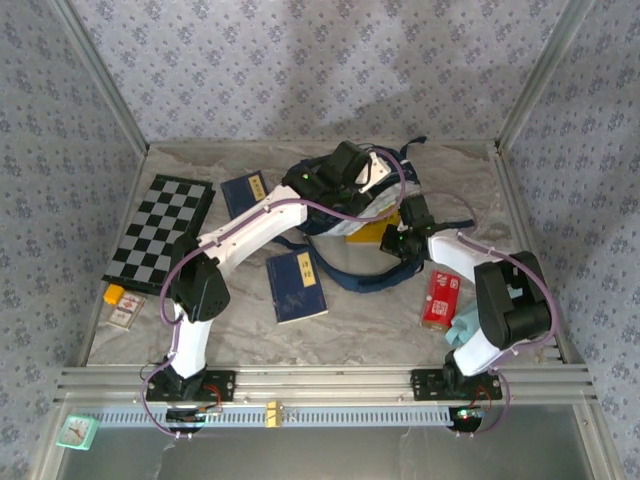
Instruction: Pack the student bag
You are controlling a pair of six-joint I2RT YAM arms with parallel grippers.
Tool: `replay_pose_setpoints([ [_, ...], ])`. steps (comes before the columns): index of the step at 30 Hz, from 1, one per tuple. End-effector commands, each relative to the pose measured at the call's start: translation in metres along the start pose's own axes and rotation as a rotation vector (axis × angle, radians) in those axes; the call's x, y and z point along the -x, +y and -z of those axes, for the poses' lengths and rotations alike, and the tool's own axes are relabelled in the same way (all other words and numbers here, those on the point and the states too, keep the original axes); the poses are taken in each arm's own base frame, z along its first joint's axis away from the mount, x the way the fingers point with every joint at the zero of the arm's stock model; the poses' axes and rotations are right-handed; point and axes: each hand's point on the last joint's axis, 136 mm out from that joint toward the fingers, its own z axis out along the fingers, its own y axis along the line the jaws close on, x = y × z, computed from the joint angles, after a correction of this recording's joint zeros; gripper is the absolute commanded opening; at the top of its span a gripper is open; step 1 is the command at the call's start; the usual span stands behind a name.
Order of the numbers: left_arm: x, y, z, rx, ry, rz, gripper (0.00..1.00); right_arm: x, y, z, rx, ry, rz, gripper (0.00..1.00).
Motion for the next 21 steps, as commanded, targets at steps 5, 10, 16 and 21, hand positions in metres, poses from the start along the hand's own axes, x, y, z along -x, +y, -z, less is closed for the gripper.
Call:
replay_pose_setpoints([
  [5,0.047,0.018,0.039,0.057,-0.169,0.008,0.0,0.052,0.007,-0.005,0.023,-0.095,0.096,0.16],
  [10,0.045,0.018,0.035,0.059,-0.156,0.012,0.0,0.049,0.016,0.007,0.078,-0.071,0.113,0.23],
  [16,0.03,0.017,0.023,0.058,-0.113,0.019,0.0,0.024,0.017,0.058,0.108,-0.089,0.132,0.36],
  [21,0.008,0.015,0.005,0.045,-0.046,0.079,0.01,0.001,0.003,0.105,0.078,-0.116,0.107,0.45],
])
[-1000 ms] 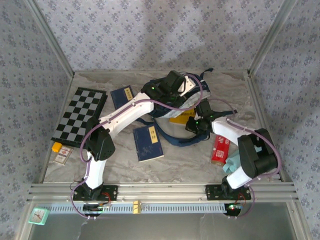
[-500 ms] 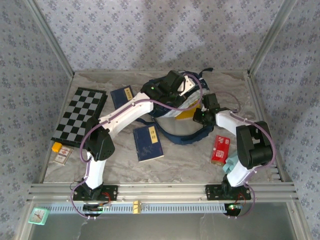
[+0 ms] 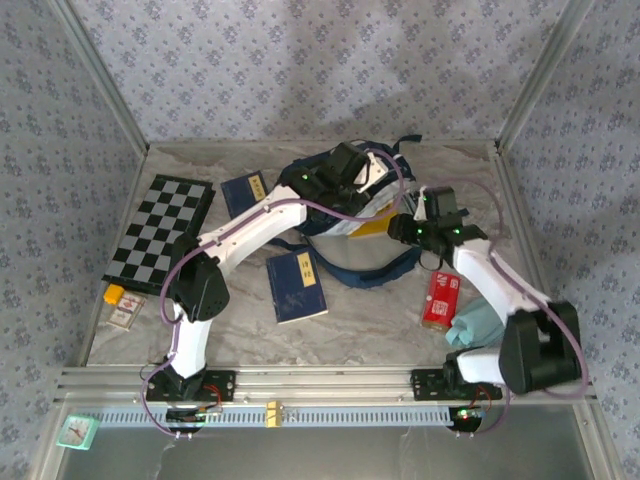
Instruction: Pack the student bag
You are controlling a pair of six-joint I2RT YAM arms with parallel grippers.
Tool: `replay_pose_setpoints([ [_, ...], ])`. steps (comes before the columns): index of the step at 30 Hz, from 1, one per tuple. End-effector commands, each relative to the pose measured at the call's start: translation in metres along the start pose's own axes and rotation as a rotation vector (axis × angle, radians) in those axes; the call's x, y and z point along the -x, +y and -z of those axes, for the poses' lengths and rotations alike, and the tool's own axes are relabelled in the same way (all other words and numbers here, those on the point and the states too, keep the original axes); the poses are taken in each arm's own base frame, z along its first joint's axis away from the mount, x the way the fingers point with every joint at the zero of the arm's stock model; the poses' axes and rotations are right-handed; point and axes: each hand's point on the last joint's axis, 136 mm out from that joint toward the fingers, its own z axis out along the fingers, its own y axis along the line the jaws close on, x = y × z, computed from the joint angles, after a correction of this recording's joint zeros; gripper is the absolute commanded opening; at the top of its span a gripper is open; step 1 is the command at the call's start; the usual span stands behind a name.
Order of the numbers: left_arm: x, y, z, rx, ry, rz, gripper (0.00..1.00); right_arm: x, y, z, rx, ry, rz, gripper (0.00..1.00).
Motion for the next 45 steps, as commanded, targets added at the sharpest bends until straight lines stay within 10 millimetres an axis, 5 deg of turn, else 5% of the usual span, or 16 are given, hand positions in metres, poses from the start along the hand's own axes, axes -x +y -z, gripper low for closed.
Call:
replay_pose_setpoints([
  [1,0.011,0.006,0.008,0.006,-0.05,0.074,0.03,-0.025,-0.011,0.03,-0.05,0.051,-0.024,0.46],
  [7,-0.01,-0.013,0.02,-0.099,-0.034,0.211,0.51,-0.042,-0.002,0.068,-0.026,0.06,-0.115,0.55],
  [11,-0.032,-0.013,0.051,-0.109,-0.048,0.354,0.6,-0.059,0.007,0.07,-0.023,0.122,-0.11,0.57],
  [14,-0.069,-0.003,0.072,-0.061,-0.024,0.505,0.65,-0.069,0.02,0.065,-0.006,0.156,-0.089,0.58],
  [20,-0.166,0.014,0.092,-0.047,0.074,0.849,0.7,-0.095,0.058,0.037,0.007,0.226,-0.024,0.59],
  [26,-0.232,0.016,0.098,-0.016,0.15,0.993,0.73,-0.121,0.11,0.005,0.075,0.199,0.033,0.63],
  [34,-0.272,0.015,0.085,0.012,0.204,1.131,0.76,-0.148,0.125,-0.029,-0.002,0.251,0.097,0.64],
  [45,-0.295,0.011,0.063,-0.001,0.24,1.218,0.76,-0.173,0.136,-0.069,-0.029,0.321,0.128,0.66],
])
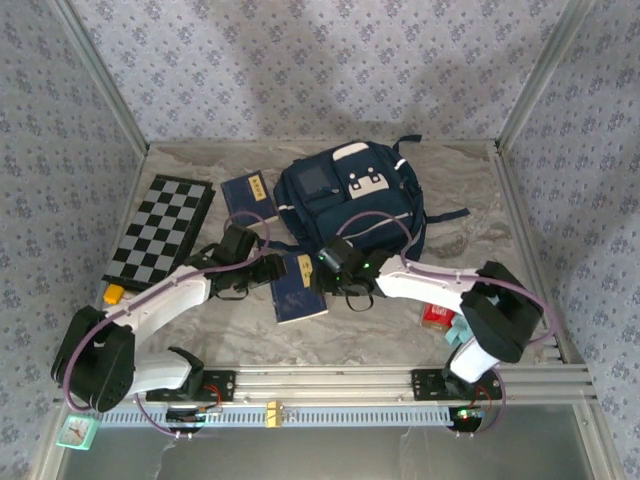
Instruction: Pack the student bag
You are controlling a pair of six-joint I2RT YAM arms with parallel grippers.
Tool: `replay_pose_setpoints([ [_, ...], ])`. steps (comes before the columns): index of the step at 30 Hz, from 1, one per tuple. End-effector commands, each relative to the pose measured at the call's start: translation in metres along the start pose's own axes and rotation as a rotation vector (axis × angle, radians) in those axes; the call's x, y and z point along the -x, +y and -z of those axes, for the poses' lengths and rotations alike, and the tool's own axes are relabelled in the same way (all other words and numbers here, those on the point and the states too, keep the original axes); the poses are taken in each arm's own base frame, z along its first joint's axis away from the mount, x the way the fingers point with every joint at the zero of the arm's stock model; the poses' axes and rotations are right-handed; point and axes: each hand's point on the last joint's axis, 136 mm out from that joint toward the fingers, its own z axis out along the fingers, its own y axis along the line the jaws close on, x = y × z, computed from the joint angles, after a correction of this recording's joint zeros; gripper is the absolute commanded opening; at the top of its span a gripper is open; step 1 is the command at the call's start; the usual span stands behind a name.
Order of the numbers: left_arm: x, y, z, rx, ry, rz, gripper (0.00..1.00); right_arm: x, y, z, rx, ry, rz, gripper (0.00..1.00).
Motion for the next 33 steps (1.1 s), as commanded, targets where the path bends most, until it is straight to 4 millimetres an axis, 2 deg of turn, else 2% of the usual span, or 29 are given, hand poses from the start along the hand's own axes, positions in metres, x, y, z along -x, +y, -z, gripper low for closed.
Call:
replay_pose_setpoints([
  [1,-0.002,0.002,-0.006,-0.019,0.001,0.043,0.76,0.009,0.004,-0.01,-0.019,-0.014,-0.005,0.66],
  [11,-0.008,0.019,-0.008,0.021,-0.005,0.075,0.76,-0.003,0.018,-0.044,0.013,0.064,0.028,0.66],
  [14,-0.01,0.026,-0.005,0.027,-0.012,0.081,0.76,-0.008,0.029,-0.047,0.031,0.078,0.036,0.67],
  [18,-0.012,0.035,0.0,0.037,-0.011,0.089,0.76,-0.014,0.054,-0.048,0.083,0.089,0.048,0.66],
  [21,-0.015,0.029,0.002,-0.004,0.013,0.069,0.76,-0.011,0.064,-0.044,0.101,0.076,0.054,0.66],
  [25,-0.016,0.034,0.004,0.015,0.011,0.07,0.75,-0.004,0.05,-0.042,0.068,0.064,0.04,0.65],
  [29,-0.02,0.03,-0.001,-0.012,0.036,0.087,0.74,-0.002,0.035,-0.047,0.045,0.079,0.017,0.63],
  [31,-0.022,0.032,-0.002,-0.013,0.038,0.089,0.69,-0.001,0.033,-0.05,0.053,0.092,0.014,0.61],
  [33,-0.023,0.034,-0.004,-0.016,0.028,0.09,0.68,-0.002,0.036,-0.056,0.061,0.107,0.015,0.59],
])
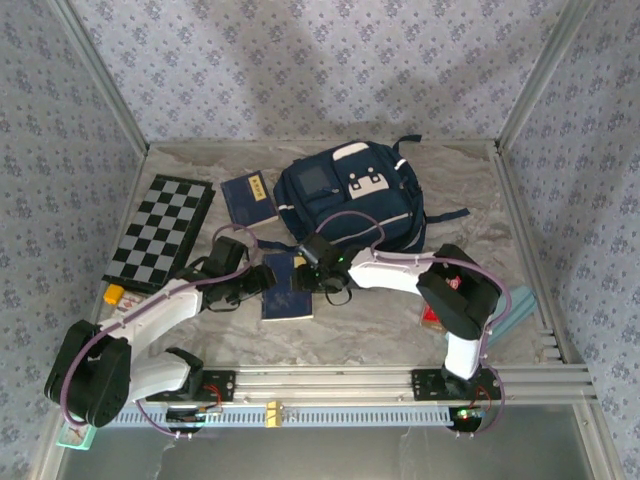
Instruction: Pack the student bag
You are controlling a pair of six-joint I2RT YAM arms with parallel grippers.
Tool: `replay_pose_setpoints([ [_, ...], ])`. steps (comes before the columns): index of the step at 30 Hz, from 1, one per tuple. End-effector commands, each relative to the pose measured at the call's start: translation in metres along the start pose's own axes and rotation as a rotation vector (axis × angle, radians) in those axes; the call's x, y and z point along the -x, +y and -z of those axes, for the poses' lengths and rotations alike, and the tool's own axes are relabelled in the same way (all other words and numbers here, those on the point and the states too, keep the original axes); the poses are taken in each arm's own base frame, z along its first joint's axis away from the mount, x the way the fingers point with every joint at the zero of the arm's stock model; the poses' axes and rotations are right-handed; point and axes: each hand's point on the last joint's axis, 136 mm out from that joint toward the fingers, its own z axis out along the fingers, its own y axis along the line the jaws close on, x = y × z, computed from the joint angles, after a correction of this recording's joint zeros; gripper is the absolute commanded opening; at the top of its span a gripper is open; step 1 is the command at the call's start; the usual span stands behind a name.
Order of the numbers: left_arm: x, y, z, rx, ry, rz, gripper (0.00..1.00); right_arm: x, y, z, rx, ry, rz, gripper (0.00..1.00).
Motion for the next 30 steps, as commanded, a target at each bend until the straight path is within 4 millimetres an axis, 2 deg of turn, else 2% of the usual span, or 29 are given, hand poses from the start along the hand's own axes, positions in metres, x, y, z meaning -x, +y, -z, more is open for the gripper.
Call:
replay_pose_setpoints([
  [1,-0.006,0.002,-0.003,-0.023,0.013,-0.002,0.66,-0.005,0.001,-0.011,0.004,0.044,0.0,0.57],
  [5,-0.005,0.0,-0.007,-0.043,0.008,0.007,0.62,-0.004,0.009,-0.018,0.011,0.054,0.012,0.55],
  [10,-0.007,0.008,-0.014,0.001,0.029,0.012,0.57,-0.005,0.017,-0.02,0.026,0.066,0.006,0.55],
  [14,-0.013,0.002,-0.02,-0.05,0.057,0.019,0.55,-0.007,0.024,-0.02,0.058,0.075,0.002,0.55],
  [15,-0.014,0.0,-0.021,-0.062,0.06,0.017,0.54,0.003,0.038,-0.015,0.088,0.054,0.008,0.55],
  [18,-0.014,0.003,-0.02,-0.051,0.054,0.015,0.53,0.004,0.051,-0.012,0.123,0.062,0.011,0.55],
  [23,-0.014,0.016,-0.019,0.015,0.048,0.02,0.52,0.009,0.059,-0.003,0.127,0.05,0.024,0.55],
  [30,-0.015,0.022,-0.019,0.046,0.048,0.022,0.51,0.015,0.067,0.015,0.145,0.033,0.044,0.56],
])
